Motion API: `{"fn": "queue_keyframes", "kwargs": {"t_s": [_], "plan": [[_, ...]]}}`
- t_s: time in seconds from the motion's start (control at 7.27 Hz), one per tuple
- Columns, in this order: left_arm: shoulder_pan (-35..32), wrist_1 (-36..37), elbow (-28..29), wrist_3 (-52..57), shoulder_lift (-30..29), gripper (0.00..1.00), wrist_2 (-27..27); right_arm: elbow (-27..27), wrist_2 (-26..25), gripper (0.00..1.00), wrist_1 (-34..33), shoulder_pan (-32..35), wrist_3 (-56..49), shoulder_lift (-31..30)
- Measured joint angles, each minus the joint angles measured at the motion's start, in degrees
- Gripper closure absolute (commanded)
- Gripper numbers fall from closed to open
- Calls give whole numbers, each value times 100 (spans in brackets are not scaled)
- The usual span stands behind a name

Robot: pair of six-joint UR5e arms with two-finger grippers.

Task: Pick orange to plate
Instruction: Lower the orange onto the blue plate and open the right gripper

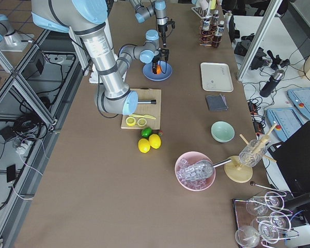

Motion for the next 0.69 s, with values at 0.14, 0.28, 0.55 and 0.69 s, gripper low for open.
{"fn": "queue_keyframes", "kwargs": {"t_s": [0.14, 0.28, 0.55, 0.69], "plan": [[-66, 1, 9, 19, 11, 25, -104, -158, -132, 100, 4, -117, 24, 99], [-126, 5, 25, 27, 14, 25, -191, -329, -219, 100, 6, -180, 31, 204], [-172, 8, 53, 32, 17, 24, -244, -485, -276, 0, 8, -205, 0, 310], [-175, 8, 56, 31, 17, 24, -249, -503, -285, 0, 6, -194, -11, 331]]}}
